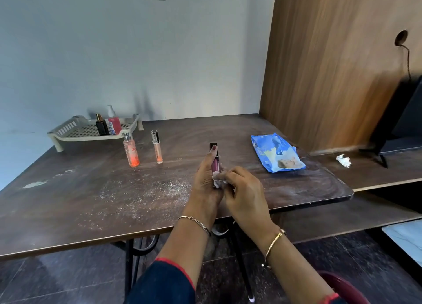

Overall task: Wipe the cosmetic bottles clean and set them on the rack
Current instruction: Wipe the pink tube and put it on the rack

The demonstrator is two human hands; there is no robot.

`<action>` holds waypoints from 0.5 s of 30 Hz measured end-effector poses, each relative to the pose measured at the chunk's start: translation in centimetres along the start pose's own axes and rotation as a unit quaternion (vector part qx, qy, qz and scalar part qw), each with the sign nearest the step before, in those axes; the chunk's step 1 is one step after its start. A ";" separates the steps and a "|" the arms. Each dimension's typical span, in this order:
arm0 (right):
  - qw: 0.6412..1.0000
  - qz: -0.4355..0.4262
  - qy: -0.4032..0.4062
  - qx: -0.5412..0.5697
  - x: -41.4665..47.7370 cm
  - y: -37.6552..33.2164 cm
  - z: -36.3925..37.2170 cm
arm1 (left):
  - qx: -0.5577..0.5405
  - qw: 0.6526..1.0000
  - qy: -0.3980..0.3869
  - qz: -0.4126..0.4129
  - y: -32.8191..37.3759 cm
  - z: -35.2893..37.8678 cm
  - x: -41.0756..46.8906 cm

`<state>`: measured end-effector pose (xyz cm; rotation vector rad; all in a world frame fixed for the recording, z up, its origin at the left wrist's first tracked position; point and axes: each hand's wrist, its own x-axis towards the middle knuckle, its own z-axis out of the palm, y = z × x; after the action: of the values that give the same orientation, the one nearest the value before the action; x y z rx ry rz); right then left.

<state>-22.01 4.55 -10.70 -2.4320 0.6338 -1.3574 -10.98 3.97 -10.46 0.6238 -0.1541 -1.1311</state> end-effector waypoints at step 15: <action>0.996 -0.017 0.036 -0.084 5.0 0.7 -0.5 | 0.005 0.998 -0.059 -0.006 0.2 0.2 -1.3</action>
<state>-20.28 1.42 -7.06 -2.5443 0.7561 -1.4652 -11.48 5.11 -9.93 0.5674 -0.2576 -1.1805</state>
